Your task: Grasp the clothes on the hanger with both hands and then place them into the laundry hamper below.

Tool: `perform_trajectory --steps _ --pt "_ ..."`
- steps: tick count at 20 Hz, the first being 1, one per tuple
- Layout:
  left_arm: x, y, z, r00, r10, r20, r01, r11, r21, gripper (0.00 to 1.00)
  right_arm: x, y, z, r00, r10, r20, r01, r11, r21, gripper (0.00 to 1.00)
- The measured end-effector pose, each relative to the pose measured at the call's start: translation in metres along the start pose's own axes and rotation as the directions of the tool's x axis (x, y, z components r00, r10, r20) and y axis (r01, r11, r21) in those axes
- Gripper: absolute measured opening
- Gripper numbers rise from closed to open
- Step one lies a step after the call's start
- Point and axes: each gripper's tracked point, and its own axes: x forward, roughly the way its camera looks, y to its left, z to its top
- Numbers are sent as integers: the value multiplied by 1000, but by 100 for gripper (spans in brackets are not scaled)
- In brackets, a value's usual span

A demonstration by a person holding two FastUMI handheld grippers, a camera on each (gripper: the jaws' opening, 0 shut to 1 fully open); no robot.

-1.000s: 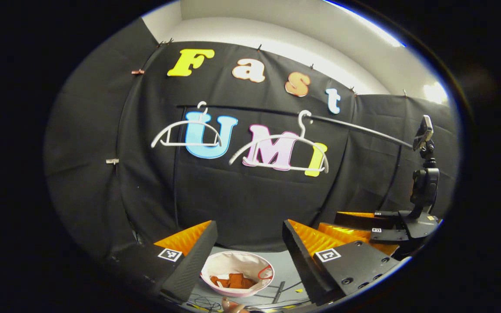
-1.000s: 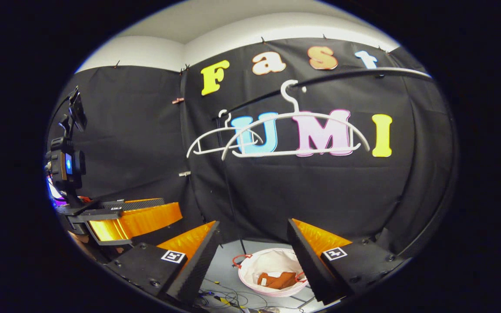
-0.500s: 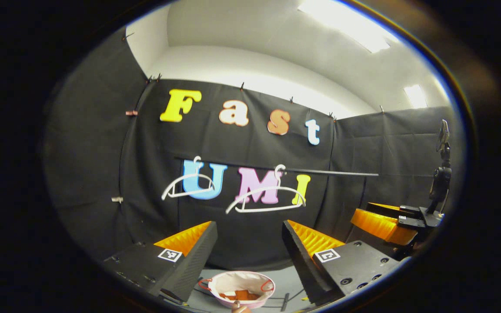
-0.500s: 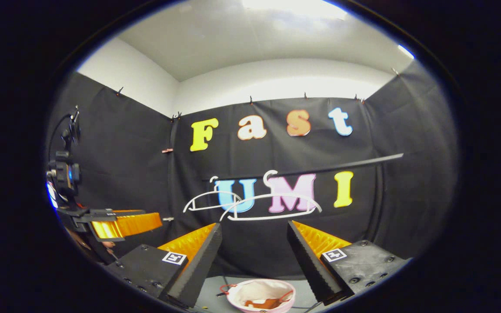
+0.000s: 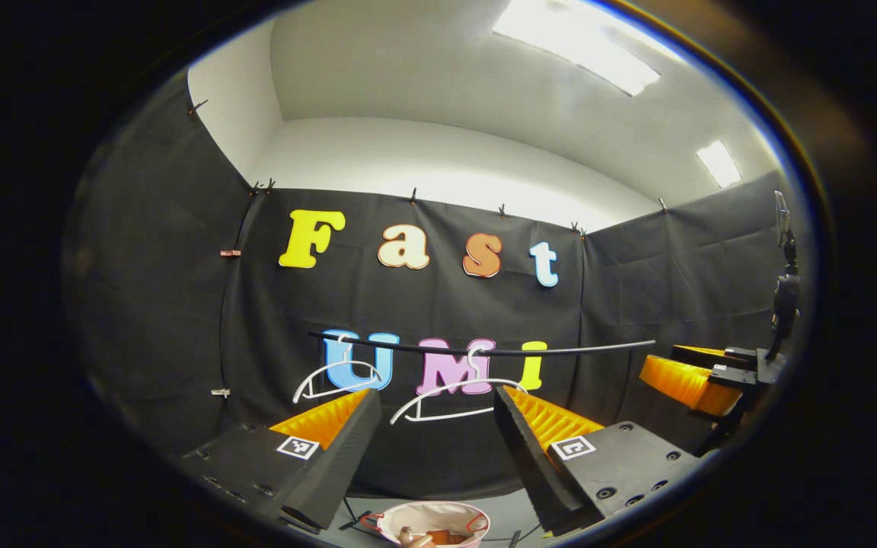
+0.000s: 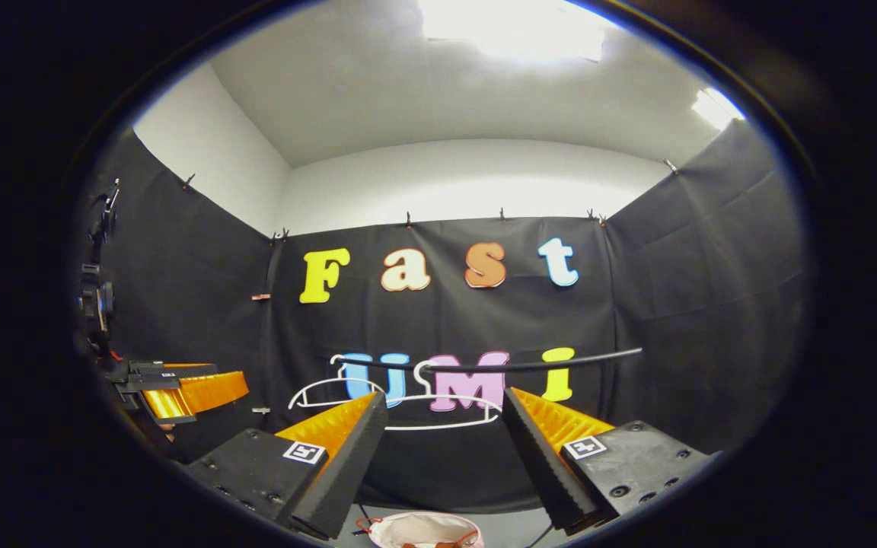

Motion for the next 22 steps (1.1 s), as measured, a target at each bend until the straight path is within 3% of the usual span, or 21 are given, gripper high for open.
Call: perform_trajectory --steps 2,5,7,9,22 --pt "4 -21 0 1000 -19 4 19 1000 -25 98 -9 -7 9 1000 15 11 -15 1000 -5 97" --pt "4 -38 -7 1000 -20 -7 20 999 -32 95 -10 -16 12 999 40 14 -40 999 -9 100" --pt "3 -50 -9 1000 -21 -8 21 999 -39 95 -11 -20 13 998 53 15 -53 999 -3 96" --pt "-2 -57 -7 1000 -19 -3 19 999 -45 95 -12 -22 11 998 70 6 -70 998 -1 100" --pt "-11 -68 -8 1000 1 -1 -1 999 -36 95 -19 -17 19 991 130 13 -131 991 27 96"
